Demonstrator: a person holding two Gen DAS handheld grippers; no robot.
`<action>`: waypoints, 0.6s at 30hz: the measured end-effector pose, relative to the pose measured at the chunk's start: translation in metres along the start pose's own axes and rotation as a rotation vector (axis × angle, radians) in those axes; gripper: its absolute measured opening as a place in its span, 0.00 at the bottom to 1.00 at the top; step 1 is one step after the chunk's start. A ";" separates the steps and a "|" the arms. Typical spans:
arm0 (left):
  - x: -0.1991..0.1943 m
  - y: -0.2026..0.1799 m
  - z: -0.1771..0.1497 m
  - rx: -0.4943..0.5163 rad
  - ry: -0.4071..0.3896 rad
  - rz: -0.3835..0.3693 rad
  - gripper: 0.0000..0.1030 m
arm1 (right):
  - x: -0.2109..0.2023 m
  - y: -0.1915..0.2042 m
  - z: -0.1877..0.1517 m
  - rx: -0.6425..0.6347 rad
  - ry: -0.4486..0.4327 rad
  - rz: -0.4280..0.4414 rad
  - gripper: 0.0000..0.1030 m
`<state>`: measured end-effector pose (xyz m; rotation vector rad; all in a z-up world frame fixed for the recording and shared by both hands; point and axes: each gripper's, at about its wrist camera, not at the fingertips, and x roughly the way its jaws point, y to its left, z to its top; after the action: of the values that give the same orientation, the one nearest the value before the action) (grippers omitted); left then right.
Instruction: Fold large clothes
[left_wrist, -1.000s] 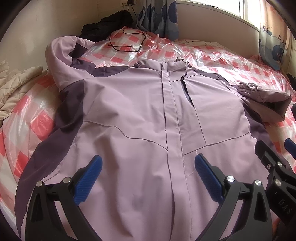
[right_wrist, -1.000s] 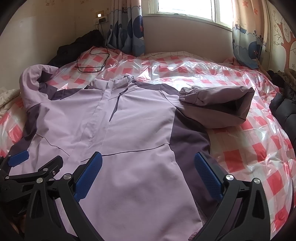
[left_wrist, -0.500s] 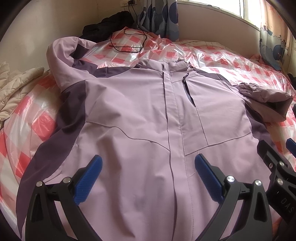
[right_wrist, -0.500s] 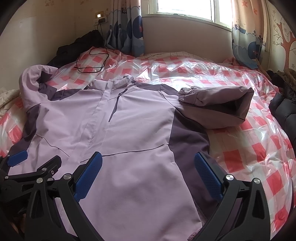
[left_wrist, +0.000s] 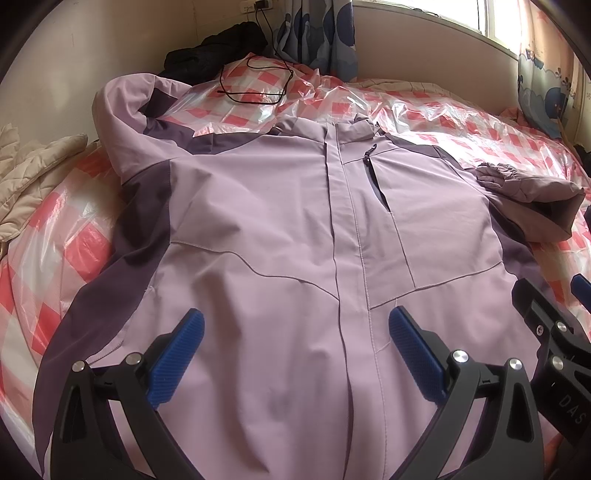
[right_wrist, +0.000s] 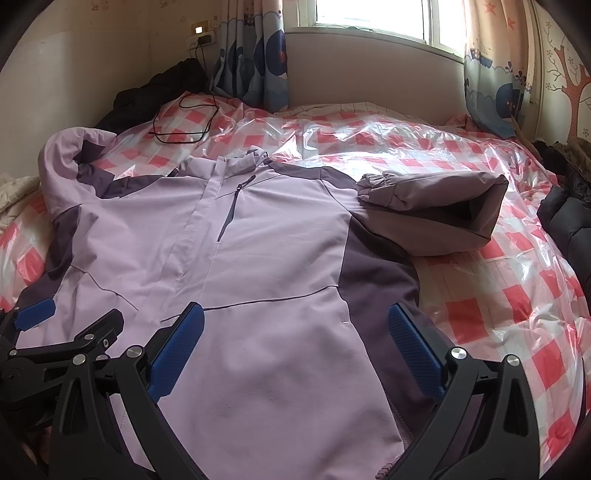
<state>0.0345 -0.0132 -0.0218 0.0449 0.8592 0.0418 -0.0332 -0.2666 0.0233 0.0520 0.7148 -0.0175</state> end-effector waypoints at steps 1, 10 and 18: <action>0.000 0.000 0.000 0.001 0.000 -0.001 0.93 | 0.000 0.000 0.000 0.000 0.000 0.000 0.93; 0.000 0.000 0.000 0.000 -0.001 0.001 0.93 | 0.001 0.000 -0.001 -0.001 0.001 0.001 0.93; 0.000 0.000 0.000 -0.001 -0.001 0.001 0.93 | 0.001 0.000 -0.001 -0.001 0.002 0.000 0.93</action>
<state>0.0345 -0.0129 -0.0219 0.0446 0.8585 0.0427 -0.0329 -0.2662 0.0223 0.0509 0.7164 -0.0167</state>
